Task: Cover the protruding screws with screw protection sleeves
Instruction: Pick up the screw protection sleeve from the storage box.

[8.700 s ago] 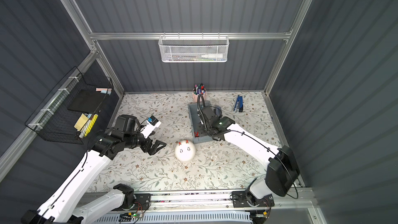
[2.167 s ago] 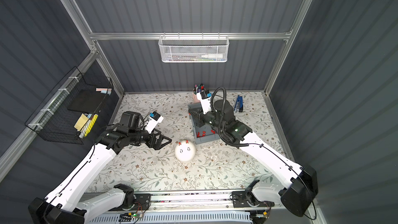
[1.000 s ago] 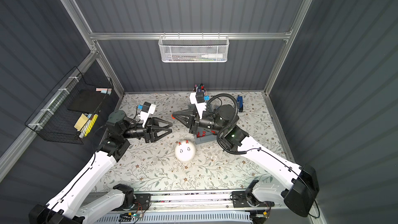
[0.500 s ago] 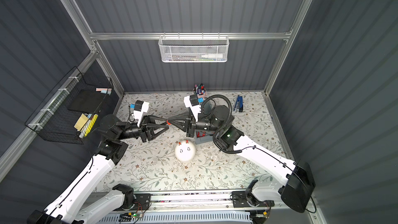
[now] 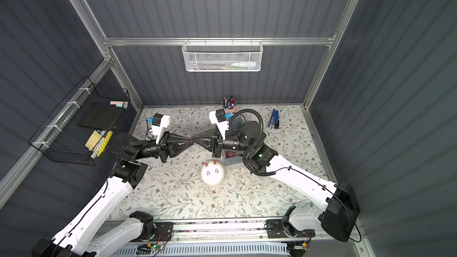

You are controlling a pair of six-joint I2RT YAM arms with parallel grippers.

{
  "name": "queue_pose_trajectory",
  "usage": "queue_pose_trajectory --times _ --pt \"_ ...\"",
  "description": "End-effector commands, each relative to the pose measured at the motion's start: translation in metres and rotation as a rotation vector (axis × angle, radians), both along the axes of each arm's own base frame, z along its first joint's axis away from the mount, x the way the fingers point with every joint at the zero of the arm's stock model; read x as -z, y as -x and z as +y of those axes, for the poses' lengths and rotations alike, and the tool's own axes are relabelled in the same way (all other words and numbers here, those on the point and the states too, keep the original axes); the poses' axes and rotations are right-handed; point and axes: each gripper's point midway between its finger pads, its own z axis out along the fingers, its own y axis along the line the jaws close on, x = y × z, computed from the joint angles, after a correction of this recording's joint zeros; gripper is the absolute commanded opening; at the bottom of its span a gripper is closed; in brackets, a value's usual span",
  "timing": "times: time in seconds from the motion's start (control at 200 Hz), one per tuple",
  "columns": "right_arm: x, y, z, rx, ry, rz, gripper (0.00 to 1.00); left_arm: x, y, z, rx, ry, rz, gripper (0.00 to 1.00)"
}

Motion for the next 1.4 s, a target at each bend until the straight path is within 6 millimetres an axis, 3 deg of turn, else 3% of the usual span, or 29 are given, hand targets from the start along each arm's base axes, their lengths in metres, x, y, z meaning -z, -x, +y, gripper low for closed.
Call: queue_pose_trajectory --times 0.0,0.145,0.245,0.285,0.37,0.46,0.545,0.68,0.885,1.396 --pt "-0.009 0.008 0.001 -0.025 -0.026 -0.031 0.00 -0.010 0.001 0.001 -0.003 0.016 -0.039 0.10" --pt "-0.009 0.007 0.001 -0.010 -0.024 -0.030 0.00 -0.012 0.004 0.002 -0.001 0.021 -0.051 0.03" --pt "-0.007 0.003 0.000 0.015 -0.018 -0.024 0.09 -0.011 0.005 0.002 -0.006 0.019 -0.065 0.00" --pt "-0.007 0.003 -0.002 0.022 -0.016 -0.028 0.16 -0.008 0.006 0.003 -0.009 0.012 -0.066 0.00" --pt "-0.010 0.003 -0.007 0.049 -0.016 -0.041 0.43 0.003 0.010 0.003 -0.003 -0.033 -0.060 0.00" --pt "-0.010 0.008 -0.014 0.065 0.030 -0.069 0.55 0.029 0.028 0.005 0.038 -0.137 -0.052 0.00" --pt "-0.012 0.018 -0.025 0.076 0.117 -0.122 0.53 0.057 0.061 0.016 0.060 -0.291 -0.071 0.00" --pt "0.003 0.024 -0.027 0.043 0.258 -0.178 0.43 0.067 0.086 0.026 0.082 -0.403 -0.103 0.00" --pt "0.033 0.035 -0.013 -0.061 0.439 -0.181 0.36 0.062 0.088 0.025 0.115 -0.381 -0.098 0.00" --pt "0.053 0.061 0.007 -0.184 0.551 -0.179 0.35 0.069 0.086 0.027 0.095 -0.425 -0.098 0.00"
